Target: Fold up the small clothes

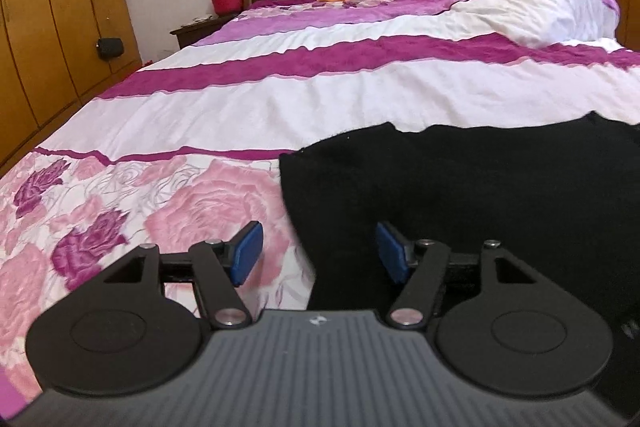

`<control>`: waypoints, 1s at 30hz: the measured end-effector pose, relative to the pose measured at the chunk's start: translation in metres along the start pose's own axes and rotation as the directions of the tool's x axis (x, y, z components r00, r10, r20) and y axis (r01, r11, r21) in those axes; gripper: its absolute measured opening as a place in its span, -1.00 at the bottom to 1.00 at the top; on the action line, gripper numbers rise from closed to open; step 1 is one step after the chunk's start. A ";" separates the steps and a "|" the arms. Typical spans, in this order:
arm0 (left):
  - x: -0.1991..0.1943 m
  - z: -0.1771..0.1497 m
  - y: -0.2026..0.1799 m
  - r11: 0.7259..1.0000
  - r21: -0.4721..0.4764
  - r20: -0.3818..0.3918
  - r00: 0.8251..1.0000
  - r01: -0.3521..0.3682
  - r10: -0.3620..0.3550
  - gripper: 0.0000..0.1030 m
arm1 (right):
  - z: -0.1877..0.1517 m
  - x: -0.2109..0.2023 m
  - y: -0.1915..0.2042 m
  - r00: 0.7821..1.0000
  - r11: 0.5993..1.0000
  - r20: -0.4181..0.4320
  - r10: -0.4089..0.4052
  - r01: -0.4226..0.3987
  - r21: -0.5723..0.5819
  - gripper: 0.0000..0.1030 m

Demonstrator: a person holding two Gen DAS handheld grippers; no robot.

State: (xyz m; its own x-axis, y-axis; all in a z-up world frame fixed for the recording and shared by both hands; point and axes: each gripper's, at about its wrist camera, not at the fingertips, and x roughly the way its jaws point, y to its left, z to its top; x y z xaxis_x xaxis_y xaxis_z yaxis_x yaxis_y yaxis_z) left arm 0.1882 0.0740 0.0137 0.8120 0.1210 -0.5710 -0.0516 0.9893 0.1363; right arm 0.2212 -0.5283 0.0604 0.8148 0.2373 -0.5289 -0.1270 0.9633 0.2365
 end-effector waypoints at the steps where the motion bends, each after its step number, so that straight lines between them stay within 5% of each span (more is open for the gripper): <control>1: -0.008 -0.001 0.001 1.000 0.005 0.002 1.000 0.005 -0.005 0.33 | -0.001 -0.005 0.000 1.000 1.000 -0.001 0.000 0.000 -0.005 -0.30; 9: -0.082 -0.025 0.015 0.999 0.044 -0.003 0.999 0.032 -0.032 0.33 | -0.017 -0.058 0.011 0.999 0.997 -0.029 0.024 -0.026 -0.073 -0.29; 13: -0.114 -0.041 0.023 0.994 0.090 -0.040 0.997 0.063 -0.060 0.33 | -0.034 -0.084 0.018 0.999 0.990 -0.046 0.018 -0.024 -0.140 -0.04; 17: -0.150 -0.062 0.034 0.992 0.112 -0.034 0.997 0.065 -0.062 0.33 | -0.048 -0.113 0.020 0.998 0.987 -0.053 0.016 -0.025 -0.159 -0.03; 30: -0.204 -0.124 0.062 0.989 -0.035 -0.140 0.979 0.146 -0.150 0.34 | -0.098 -0.182 0.019 0.996 0.987 -0.089 -0.017 0.003 -0.159 -0.03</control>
State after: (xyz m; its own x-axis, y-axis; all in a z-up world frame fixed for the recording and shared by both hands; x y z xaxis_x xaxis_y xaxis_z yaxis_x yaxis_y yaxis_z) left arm -0.0527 0.1210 0.0381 0.7213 -0.0184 -0.6924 0.0476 0.9986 0.0230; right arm 0.0146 -0.5414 0.0810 0.7635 0.2311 -0.6031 -0.2132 0.9716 0.1024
